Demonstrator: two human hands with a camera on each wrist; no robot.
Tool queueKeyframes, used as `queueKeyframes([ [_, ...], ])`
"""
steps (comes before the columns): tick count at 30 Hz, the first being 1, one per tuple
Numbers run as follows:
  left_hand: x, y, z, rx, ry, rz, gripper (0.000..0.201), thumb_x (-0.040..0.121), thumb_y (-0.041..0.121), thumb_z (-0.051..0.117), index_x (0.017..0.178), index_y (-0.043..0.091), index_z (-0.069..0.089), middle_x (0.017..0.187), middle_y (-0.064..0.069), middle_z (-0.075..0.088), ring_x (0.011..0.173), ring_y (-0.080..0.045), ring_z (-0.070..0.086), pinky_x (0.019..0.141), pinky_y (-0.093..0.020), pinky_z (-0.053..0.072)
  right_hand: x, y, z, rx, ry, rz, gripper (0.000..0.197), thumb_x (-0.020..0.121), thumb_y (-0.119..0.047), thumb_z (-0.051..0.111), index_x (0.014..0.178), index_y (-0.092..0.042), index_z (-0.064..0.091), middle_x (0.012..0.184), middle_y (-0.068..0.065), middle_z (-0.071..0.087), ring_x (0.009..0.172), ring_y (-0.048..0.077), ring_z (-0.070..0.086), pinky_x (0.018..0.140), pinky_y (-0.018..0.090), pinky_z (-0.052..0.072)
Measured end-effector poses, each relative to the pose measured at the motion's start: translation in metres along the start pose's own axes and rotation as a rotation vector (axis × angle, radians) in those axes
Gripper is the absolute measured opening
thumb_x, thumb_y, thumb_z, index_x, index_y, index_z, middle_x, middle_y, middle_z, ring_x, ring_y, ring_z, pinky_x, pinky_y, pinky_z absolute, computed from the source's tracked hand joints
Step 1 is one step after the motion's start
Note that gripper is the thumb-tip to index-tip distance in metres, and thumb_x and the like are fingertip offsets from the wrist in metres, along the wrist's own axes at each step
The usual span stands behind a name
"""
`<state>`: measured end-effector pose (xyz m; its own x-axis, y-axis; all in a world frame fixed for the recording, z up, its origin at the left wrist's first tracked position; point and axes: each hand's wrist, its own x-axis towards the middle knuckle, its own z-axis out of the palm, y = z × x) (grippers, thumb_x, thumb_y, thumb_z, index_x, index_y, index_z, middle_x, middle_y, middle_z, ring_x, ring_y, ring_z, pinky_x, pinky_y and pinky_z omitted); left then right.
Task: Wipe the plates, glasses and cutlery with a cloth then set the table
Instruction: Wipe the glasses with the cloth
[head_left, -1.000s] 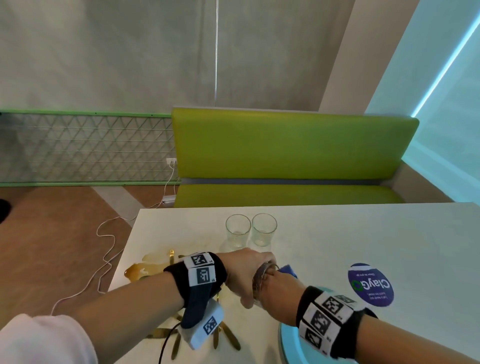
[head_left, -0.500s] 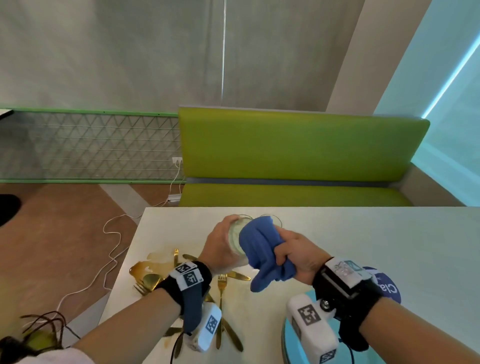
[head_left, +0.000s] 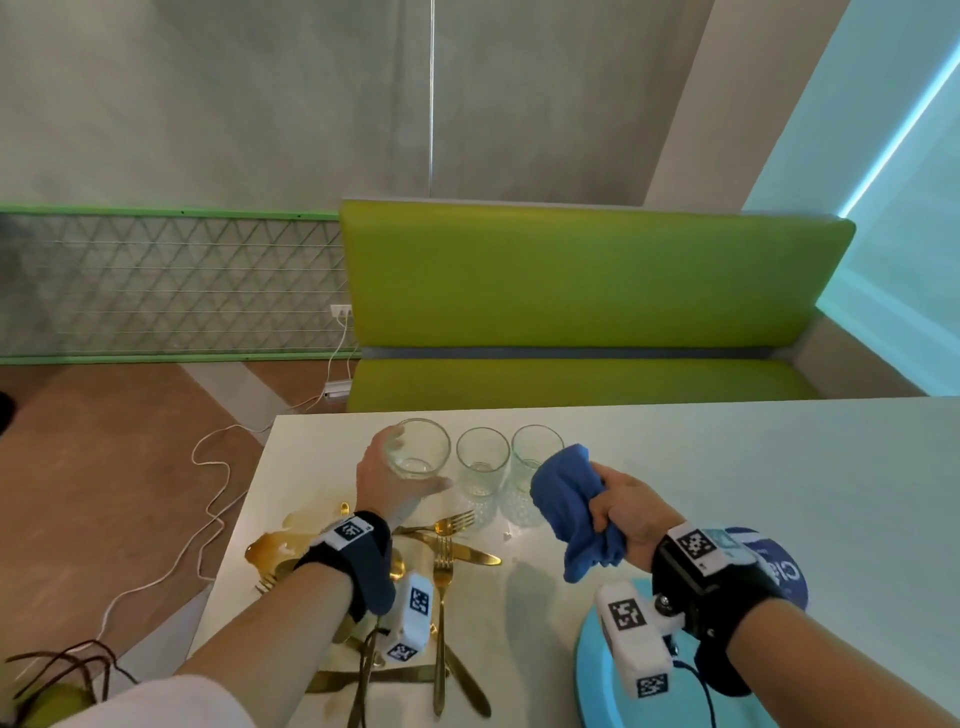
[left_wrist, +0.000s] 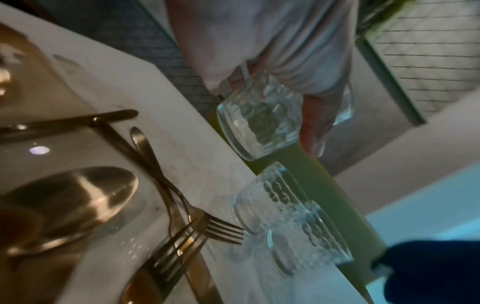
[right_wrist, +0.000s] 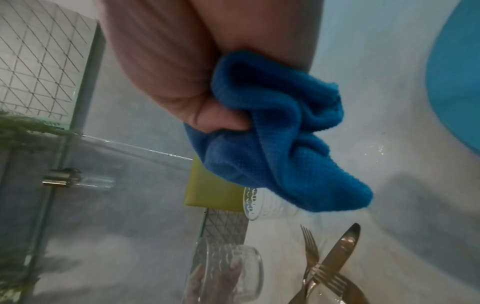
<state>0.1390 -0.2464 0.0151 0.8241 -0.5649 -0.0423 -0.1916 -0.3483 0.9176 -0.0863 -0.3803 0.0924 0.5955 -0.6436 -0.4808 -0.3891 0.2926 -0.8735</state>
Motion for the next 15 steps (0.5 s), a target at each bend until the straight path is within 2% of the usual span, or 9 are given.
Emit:
queueKeyframes([
  [2,0.013,-0.007,0.006,-0.007,-0.001,-0.072,0.091,0.051,0.016,0.092,0.129,0.018,0.046,0.128,-0.008,0.054,0.121,-0.026,0.049,0.101,-0.039,0.041,0.006,0.003,0.004,-0.01,-0.003,0.005,0.051,0.074,0.022,0.03,0.096,-0.01,0.062,0.087,0.02,0.059,0.081,0.034,0.056,0.063,0.035,0.046],
  [5,0.028,-0.018,0.016,-0.026,-0.026,-0.126,0.09,0.054,0.01,0.09,0.131,0.017,0.044,0.131,-0.009,0.052,0.12,-0.026,0.05,0.098,-0.035,0.04,0.012,0.009,0.007,-0.04,-0.02,0.027,0.049,0.067,0.018,0.038,0.091,-0.017,0.063,0.081,0.016,0.061,0.074,0.03,0.058,0.059,0.032,0.046],
  [8,0.041,-0.028,0.023,-0.045,-0.019,-0.197,0.092,0.055,0.009,0.089,0.133,0.016,0.042,0.133,-0.01,0.051,0.121,-0.027,0.05,0.1,-0.037,0.041,0.018,0.02,0.004,-0.026,-0.006,0.069,0.051,0.069,0.018,0.037,0.089,-0.02,0.064,0.084,0.018,0.062,0.077,0.032,0.059,0.062,0.034,0.048],
  [10,0.048,-0.035,0.026,-0.048,-0.022,-0.235,0.091,0.057,0.008,0.089,0.134,0.016,0.041,0.134,-0.011,0.05,0.122,-0.028,0.049,0.102,-0.038,0.041,0.019,0.024,0.001,-0.016,0.006,0.093,0.047,0.061,0.01,0.042,0.088,-0.02,0.065,0.085,0.017,0.062,0.08,0.032,0.059,0.062,0.034,0.047],
  [15,0.058,-0.046,0.034,-0.055,-0.051,-0.279,0.091,0.058,0.006,0.087,0.135,0.018,0.04,0.136,-0.01,0.049,0.124,-0.027,0.048,0.104,-0.037,0.041,0.02,0.026,-0.007,-0.009,-0.007,0.129,0.058,0.071,0.023,0.032,0.092,-0.021,0.063,0.096,0.02,0.061,0.086,0.033,0.059,0.057,0.031,0.048],
])
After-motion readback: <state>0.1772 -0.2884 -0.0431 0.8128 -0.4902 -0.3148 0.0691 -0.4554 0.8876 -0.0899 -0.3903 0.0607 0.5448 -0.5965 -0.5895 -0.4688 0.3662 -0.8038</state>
